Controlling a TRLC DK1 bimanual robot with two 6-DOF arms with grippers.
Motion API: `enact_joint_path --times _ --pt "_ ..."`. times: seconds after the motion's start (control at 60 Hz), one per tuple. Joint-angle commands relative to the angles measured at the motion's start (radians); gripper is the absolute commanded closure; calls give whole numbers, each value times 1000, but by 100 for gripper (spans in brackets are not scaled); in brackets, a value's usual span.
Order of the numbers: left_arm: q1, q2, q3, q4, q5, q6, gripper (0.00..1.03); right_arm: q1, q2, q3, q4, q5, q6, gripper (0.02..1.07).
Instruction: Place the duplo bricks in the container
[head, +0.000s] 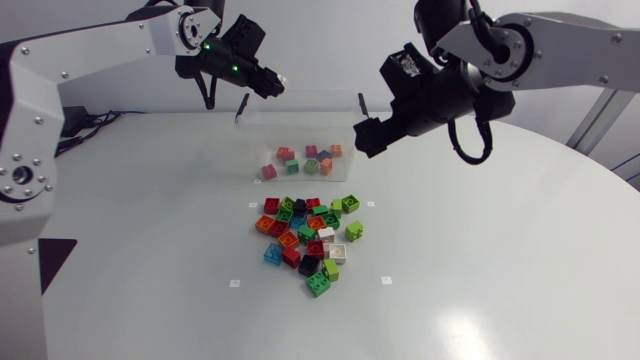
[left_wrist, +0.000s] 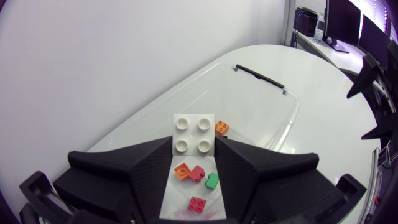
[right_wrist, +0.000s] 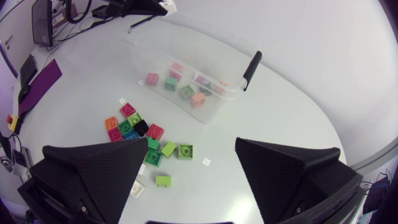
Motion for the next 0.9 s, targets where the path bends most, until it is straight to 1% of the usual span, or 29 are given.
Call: enact_joint_path --times 0.0,0.1,0.15,0.167,0.183,0.2,0.233,0.25,0.367,0.433,0.483,0.55,0.633,0.717,0.883 --pt "-10 79 117 -46 -3 -39 61 6 -34 -55 22 3 -18 6" --pt "-19 130 197 -104 -6 -42 59 6 -52 -85 31 3 -23 6" --pt "-30 159 246 -146 -34 -42 41 6 -60 -96 33 3 -23 6" --pt "-31 165 255 -156 -39 -42 38 6 -61 -99 33 3 -23 6" --pt "-31 165 257 -158 -39 -42 37 6 -63 -101 35 3 -24 6" --pt "-36 179 275 -181 -40 -40 27 6 -64 -104 35 3 -24 6" --pt "-37 188 294 -205 -52 -42 9 6 -69 -107 35 3 -23 6" --pt "-37 188 301 -221 -56 -42 4 6 -70 -110 36 3 -24 6" --pt "-39 181 317 -241 -60 -54 4 6 -77 -116 36 3 -23 6" --pt "-45 179 343 -288 -60 -57 4 7 -78 -118 36 3 -24 6" --pt "-51 170 366 -353 -60 -57 4 9 -78 -118 36 5 -24 6" --pt "-53 148 366 -376 -63 -65 4 10 -77 -121 38 3 -23 6" --pt "-53 101 344 -429 -62 -72 4 29 -73 -145 38 5 -20 6" --pt "-53 27 257 -413 -63 -71 4 41 -69 -185 59 6 -18 6" --pt "-39 -128 44 -331 -65 -66 4 36 -29 -234 100 3 -21 6"
